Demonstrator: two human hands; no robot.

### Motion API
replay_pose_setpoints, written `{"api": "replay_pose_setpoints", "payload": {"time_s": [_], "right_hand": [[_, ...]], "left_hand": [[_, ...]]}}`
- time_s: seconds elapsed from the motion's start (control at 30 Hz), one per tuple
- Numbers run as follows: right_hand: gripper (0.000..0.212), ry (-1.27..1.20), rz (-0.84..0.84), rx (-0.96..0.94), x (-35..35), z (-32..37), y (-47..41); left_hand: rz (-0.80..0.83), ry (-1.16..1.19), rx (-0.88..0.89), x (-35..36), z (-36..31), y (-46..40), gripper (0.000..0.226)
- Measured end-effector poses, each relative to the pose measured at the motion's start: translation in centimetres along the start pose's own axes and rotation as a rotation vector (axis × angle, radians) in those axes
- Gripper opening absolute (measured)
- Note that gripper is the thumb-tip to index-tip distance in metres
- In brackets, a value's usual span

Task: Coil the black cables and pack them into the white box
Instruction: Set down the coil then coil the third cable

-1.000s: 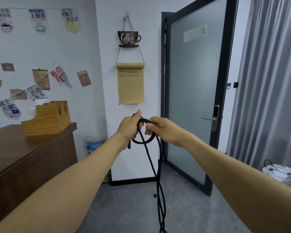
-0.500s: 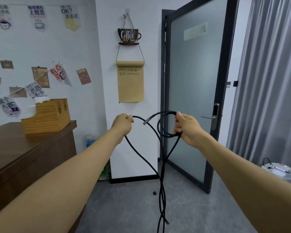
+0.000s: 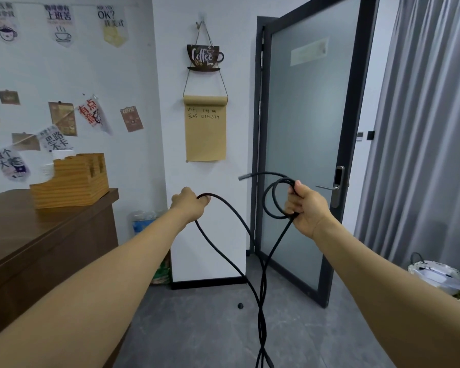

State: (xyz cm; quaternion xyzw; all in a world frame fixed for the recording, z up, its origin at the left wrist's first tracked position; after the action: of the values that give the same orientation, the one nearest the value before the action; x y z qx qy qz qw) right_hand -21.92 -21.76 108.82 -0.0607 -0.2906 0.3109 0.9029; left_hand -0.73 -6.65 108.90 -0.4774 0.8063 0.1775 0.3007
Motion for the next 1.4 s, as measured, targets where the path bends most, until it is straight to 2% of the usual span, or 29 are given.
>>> {"api": "replay_pose_setpoints", "payload": {"time_s": [0.07,0.13,0.23,0.3,0.37,0.57,0.63,0.7,0.83,0.9,0.97,1.07,1.27,1.4], "right_hand": [[0.035,0.21,-0.084,0.027,-0.8,-0.6,-0.1],[0.033,0.553,-0.029,0.073,-0.6,-1.3,0.1],[0.031,1.018,0.262,0.086,1.7,-2.5,0.9],[0.032,1.142,0.453,0.107,3.4,-3.4,1.6],[0.032,1.095,0.544,0.156,4.5,-3.9,2.3],[0.054,0.668,0.577,0.257,5.0,-3.9,2.9],[0.057,0.707,0.57,0.193,5.2,-3.8,2.7],[0.052,0.762,0.522,0.114,5.0,-3.7,2.2],[0.047,0.787,0.343,0.032,3.2,-3.1,0.9],[0.042,0.785,0.295,0.011,2.7,-2.7,0.5],[0.045,0.742,0.252,0.003,2.8,-2.8,0.3],[0.046,0.675,0.202,0.016,3.2,-3.0,0.3],[0.035,0.776,0.106,0.105,1.9,-3.3,-0.4],[0.021,0.84,0.017,0.141,-0.1,-3.0,-0.8]], "left_hand": [[0.072,0.168,-0.012,0.6,-0.1,0.3,0.07],[0.126,0.249,-0.013,1.4,-0.5,0.7,0.057],[0.192,0.395,-0.047,2.6,-1.3,1.6,0.049],[0.208,0.442,-0.054,3.3,-2.0,2.3,0.045],[0.235,0.426,-0.04,4.0,-2.8,3.0,0.037],[0.326,0.367,-0.035,4.9,-3.9,4.2,0.021],[0.367,0.335,-0.022,5.1,-4.2,4.6,0.014],[0.427,0.323,0.008,5.3,-4.4,5.3,0.015],[0.702,0.346,-0.014,6.7,-3.5,7.1,0.035],[0.782,0.381,0.015,7.6,-3.2,7.9,0.028],[0.806,0.528,0.02,7.9,-3.3,8.2,0.028],[0.734,0.686,0.034,7.6,-3.7,7.5,0.035],[0.395,0.734,0.035,4.7,-1.7,4.4,0.035],[0.284,0.767,0.011,2.5,0.0,2.5,0.036]]}}
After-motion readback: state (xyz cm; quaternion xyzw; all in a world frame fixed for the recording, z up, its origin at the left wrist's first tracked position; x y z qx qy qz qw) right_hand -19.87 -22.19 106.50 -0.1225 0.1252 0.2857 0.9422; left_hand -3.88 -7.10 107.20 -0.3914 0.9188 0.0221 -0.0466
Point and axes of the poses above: each hand's wrist, its own y-axis away from the middle knuckle, its own x-axis out of the palm, z = x × y, the point moved 6 cm from there along -y, towards the middle knuckle, and after that the axes turned 10 degrees about -x, right-handed, at the moved point
